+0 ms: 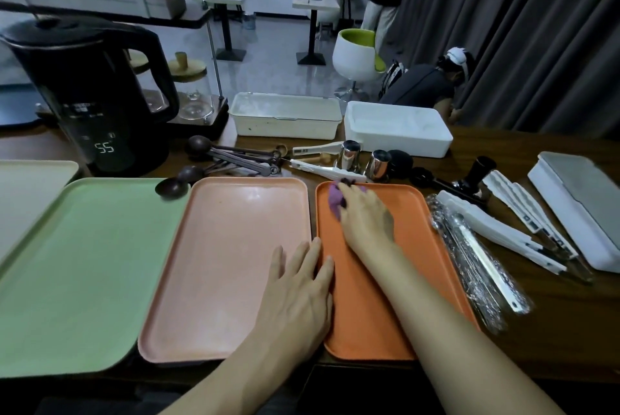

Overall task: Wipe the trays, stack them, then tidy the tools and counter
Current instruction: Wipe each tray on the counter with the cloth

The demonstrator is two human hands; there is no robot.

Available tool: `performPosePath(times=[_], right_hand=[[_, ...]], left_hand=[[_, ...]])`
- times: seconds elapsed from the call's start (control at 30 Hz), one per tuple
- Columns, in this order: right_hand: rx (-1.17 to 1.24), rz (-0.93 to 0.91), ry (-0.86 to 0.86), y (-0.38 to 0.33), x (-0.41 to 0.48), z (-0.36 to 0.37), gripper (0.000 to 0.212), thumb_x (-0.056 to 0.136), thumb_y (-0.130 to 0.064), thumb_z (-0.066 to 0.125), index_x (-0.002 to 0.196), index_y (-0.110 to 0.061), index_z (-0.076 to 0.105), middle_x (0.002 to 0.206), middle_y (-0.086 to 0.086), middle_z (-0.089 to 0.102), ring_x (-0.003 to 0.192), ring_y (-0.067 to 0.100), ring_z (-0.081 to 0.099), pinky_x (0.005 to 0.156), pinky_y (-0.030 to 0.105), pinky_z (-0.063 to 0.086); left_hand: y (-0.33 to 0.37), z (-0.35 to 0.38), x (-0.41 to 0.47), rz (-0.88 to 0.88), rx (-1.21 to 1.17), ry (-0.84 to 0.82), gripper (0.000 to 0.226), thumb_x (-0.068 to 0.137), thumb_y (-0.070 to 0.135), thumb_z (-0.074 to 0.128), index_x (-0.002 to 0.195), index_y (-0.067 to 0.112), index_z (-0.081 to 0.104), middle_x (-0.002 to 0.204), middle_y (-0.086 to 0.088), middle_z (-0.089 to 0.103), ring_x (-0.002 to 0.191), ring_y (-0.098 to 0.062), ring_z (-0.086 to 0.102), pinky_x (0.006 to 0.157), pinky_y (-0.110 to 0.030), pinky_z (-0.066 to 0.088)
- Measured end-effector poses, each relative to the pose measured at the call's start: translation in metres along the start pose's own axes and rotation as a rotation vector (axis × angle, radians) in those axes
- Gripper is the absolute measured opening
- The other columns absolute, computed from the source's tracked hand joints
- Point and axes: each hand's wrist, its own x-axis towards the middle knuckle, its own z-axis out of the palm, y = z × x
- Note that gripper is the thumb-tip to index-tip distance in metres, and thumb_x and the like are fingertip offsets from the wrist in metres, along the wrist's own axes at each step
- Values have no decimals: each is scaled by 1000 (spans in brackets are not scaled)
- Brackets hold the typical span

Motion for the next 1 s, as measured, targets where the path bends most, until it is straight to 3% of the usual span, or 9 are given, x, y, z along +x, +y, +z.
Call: performPosePath(times=[0.07, 0.2, 0.37, 0.57, 0.77, 0.9, 1.0], right_hand=[[13, -55, -22, -17, 6, 10, 41, 99, -24, 53, 140, -29, 51, 131, 1, 60, 122, 28, 51, 91, 37, 47], [-38, -65, -31, -16, 10, 15, 42, 100, -31, 51, 142, -31, 48, 135, -1, 57, 122, 27, 50, 91, 40, 48], [-47, -92, -54, -2, 13, 9, 38, 100, -29, 52, 137, -28, 51, 128, 0, 58, 114, 27, 54, 86, 40, 49], [-109, 57, -45, 75, 11, -31, 31, 100, -26, 55, 130, -28, 60, 117, 6, 66, 106, 32, 61, 82, 40, 51], [-88, 51, -58, 83, 3, -38, 39, 98, -18, 54, 137, -24, 56, 124, 12, 62, 115, 37, 56, 87, 41, 48], [21, -53, -86, 66, -46, -35, 50, 99, -17, 54, 147, -30, 50, 141, 2, 57, 129, 30, 51, 95, 41, 47], [79, -121, -126, 51, -77, -33, 55, 99, -17, 53, 150, -35, 45, 154, -6, 46, 145, 21, 36, 107, 39, 41]], left_hand=[[1, 2, 1, 0, -3, 16, 56, 81, 32, 39, 124, 14, 71, 140, -16, 61, 128, -33, 59, 102, -63, 47], [0, 5, 1, -9, -6, 47, 56, 82, 33, 39, 124, 15, 71, 141, -15, 60, 128, -33, 59, 103, -62, 47], [-2, 5, 1, 1, 46, 57, 57, 83, 35, 39, 128, 18, 70, 142, -13, 60, 128, -35, 59, 106, -56, 28], [1, -3, 0, -21, 68, -7, 58, 85, 38, 36, 131, 18, 67, 143, -13, 59, 127, -34, 59, 104, -59, 46], [3, -4, 1, -24, 66, -17, 59, 86, 38, 35, 131, 17, 67, 144, -13, 58, 130, -35, 57, 104, -62, 46], [3, -5, 3, -17, 57, -11, 59, 85, 37, 35, 129, 16, 67, 144, -16, 57, 131, -38, 56, 103, -62, 46], [4, -3, 4, -4, 49, -11, 59, 85, 37, 35, 128, 13, 67, 144, -18, 57, 131, -39, 55, 102, -62, 46]])
